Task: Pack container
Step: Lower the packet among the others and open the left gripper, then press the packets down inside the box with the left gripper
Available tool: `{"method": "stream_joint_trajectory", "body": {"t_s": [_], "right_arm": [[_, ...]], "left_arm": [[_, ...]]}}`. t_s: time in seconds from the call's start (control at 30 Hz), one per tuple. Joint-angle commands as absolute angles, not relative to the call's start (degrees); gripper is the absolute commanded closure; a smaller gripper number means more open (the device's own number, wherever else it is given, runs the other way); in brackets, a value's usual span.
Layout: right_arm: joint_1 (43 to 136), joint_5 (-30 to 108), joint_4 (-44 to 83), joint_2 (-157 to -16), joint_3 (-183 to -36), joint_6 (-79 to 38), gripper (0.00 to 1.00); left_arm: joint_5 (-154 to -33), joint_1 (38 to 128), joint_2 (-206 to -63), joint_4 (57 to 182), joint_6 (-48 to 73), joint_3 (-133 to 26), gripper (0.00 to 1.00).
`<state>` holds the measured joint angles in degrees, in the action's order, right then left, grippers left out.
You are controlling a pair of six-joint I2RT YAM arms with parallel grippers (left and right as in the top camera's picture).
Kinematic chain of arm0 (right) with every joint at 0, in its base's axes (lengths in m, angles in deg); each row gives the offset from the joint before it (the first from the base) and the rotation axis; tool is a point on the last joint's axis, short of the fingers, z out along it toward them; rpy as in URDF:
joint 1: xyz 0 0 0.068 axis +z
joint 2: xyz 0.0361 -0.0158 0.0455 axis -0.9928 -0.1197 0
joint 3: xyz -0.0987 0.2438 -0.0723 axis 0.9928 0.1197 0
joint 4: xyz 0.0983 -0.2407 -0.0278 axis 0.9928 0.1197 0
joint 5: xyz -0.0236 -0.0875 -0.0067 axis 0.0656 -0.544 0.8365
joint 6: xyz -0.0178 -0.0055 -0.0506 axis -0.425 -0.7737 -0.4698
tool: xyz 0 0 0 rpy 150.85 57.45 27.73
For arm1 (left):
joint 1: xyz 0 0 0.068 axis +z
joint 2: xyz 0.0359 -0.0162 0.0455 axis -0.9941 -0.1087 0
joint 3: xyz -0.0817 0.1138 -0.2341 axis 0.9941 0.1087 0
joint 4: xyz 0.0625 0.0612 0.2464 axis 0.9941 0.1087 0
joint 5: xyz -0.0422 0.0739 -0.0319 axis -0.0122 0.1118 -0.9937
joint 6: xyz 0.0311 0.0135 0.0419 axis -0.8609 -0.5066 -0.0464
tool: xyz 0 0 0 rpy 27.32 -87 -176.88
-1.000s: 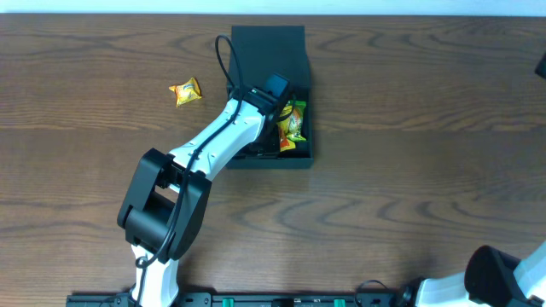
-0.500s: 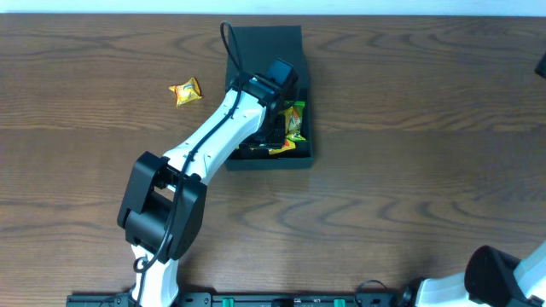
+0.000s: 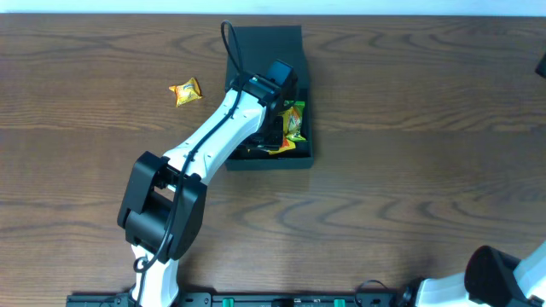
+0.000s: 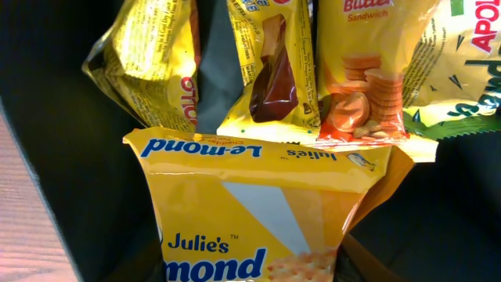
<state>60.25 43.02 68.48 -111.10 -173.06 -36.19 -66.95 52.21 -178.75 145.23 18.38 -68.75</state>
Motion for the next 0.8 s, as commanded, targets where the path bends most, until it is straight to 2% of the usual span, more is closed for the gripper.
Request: {"method": "stream_joint_trajectory", "body": {"t_s": [0.0,0.07,0.13,0.23,0.4,0.43,0.47,0.53,0.57,0.6,0.77], "right_arm": [[59.9,43.68,68.55,-111.08,-173.02,-36.81,0.98],[59.9,43.68,68.55,-111.08,-173.0,-36.81,0.98],[59.9,43.68,68.52,-111.08,-173.02,-36.81,0.99],[59.9,43.68,68.55,-111.08,-173.02,-36.83,0.99],[59.9,43.68,68.5,-111.08,-173.02,-36.83,0.99],[59.9,43.68,68.48,-111.08,-173.02,-36.81,0.98],[59.9,43.68,68.48,-111.08,-173.0,-36.81,0.98],[59.9,43.68,68.48,-111.08,-173.02,-36.81,0.98],[59.9,43.68,68.46,-111.08,-173.02,-36.81,0.98],[59.9,43.68,68.46,-111.12,-173.0,-36.81,0.99],[59.9,43.68,68.37,-111.19,-173.02,-36.81,0.98]], "left_arm": [[-67.61,52.34,-179.03,145.56,19.13,-69.6,0.53],[-67.63,52.34,-179.03,145.58,19.13,-69.6,0.39],[-68.16,52.34,-179.03,145.78,19.13,-69.6,0.2],[-68.68,52.34,-179.03,146.04,19.13,-69.6,0.16],[-68.64,52.34,-179.03,144.21,19.04,-69.6,0.17],[-68.64,52.34,-179.03,142.96,18.6,-69.6,0.2],[-68.46,52.34,-179.03,141.91,18.19,-69.6,0.32],[-67.94,52.34,-179.06,140.49,17.93,-69.6,0.72],[-67.65,52.34,-179.1,140.05,17.75,-69.6,0.88],[-67.26,52.34,-179.19,139.81,17.77,-69.6,0.94],[-67.0,52.34,-180.83,139.07,17.79,-69.06,0.94]]}}
